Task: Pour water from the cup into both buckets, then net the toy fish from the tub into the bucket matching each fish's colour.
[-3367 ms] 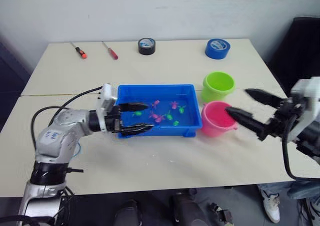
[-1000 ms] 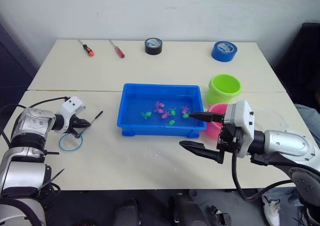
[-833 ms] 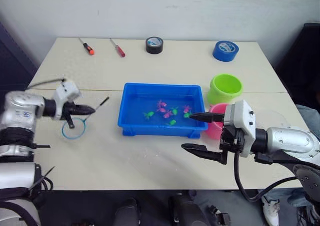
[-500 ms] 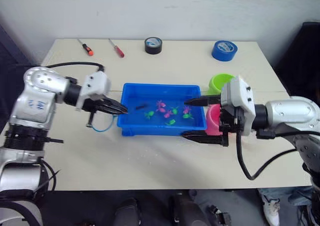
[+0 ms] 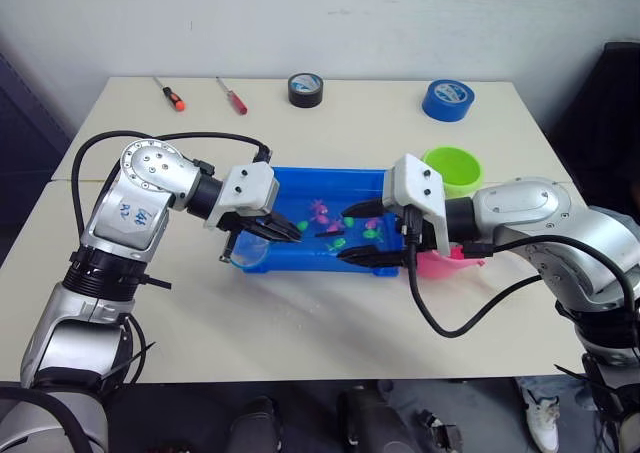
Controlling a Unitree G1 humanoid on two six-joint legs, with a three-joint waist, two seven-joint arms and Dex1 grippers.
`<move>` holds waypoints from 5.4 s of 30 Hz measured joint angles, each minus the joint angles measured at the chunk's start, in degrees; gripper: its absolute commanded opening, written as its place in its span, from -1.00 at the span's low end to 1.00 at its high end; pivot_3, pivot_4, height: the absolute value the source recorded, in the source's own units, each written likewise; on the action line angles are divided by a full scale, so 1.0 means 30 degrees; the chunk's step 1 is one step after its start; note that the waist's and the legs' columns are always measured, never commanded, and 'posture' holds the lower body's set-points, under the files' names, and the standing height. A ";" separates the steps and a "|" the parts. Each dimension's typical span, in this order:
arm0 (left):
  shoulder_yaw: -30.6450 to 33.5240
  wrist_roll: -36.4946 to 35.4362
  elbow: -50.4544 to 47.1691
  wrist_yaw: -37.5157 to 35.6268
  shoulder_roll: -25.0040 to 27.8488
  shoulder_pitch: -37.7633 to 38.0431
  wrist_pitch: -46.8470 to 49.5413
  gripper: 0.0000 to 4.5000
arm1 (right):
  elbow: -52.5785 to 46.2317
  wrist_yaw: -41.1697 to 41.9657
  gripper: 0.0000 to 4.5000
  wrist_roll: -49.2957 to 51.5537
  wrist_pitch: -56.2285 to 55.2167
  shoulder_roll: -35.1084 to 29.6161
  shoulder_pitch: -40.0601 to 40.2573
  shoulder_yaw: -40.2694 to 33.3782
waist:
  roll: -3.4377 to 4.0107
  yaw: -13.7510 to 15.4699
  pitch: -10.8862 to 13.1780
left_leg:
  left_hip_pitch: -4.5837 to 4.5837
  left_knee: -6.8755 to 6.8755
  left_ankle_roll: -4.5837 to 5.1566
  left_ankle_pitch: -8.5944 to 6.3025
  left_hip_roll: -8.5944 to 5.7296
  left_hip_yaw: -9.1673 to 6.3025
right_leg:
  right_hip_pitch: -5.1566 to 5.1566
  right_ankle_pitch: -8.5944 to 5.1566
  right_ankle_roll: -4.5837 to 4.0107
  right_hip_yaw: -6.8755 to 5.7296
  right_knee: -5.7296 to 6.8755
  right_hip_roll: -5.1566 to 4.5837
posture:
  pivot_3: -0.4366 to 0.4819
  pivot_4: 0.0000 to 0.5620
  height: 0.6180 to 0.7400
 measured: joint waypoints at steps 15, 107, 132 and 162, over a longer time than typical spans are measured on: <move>-0.0411 0.0512 0.0612 0.0437 -0.1108 -0.0567 -0.0217 -1.00 | 0.0887 0.1208 -0.12 -0.3066 -0.1219 0.1234 -0.0507 0.1353 | 0.0002 0.0010 0.0001 | -0.0033 0.0099 0.0011 -0.0007 -0.0001 -0.0010 | -0.0019 0.0000 0.0000 -0.0011 0.0078 -0.0004 | -0.05 -0.47 1.00; 0.3844 -0.4539 -0.2302 0.4019 -0.0214 0.3933 0.5228 0.99 | 0.6755 0.2225 -1.00 -1.4201 -1.6849 -0.3873 0.3362 -0.1748 | 0.0068 -0.0033 0.0017 | -0.0066 0.0245 0.0016 -0.0012 -0.0002 -0.0020 | -0.0024 0.0000 0.0002 -0.0019 0.0155 0.0007 | -0.05 -0.47 1.00; 0.3781 -0.4523 -0.2301 0.3827 0.0011 0.3939 0.4870 0.99 | 0.4996 0.2940 -1.00 -1.2144 -1.2542 -0.3410 0.4868 -0.2398 | 0.0068 0.0024 0.0017 | -0.0065 0.0249 0.0017 -0.0013 -0.0005 -0.0020 | -0.0020 0.0000 0.0002 -0.0019 0.0156 0.0008 | -0.05 -0.47 1.00; 0.3579 -0.3709 -0.1156 0.3376 0.1026 0.4267 0.3639 0.99 | 0.4392 0.2667 -1.00 -1.1066 -1.0092 -0.1289 0.4724 -0.1805 | 0.0068 0.0006 0.0017 | -0.0064 0.0250 0.0017 -0.0013 -0.0002 -0.0021 | -0.0021 0.0000 0.0002 -0.0022 0.0161 0.0015 | -0.05 -0.47 1.00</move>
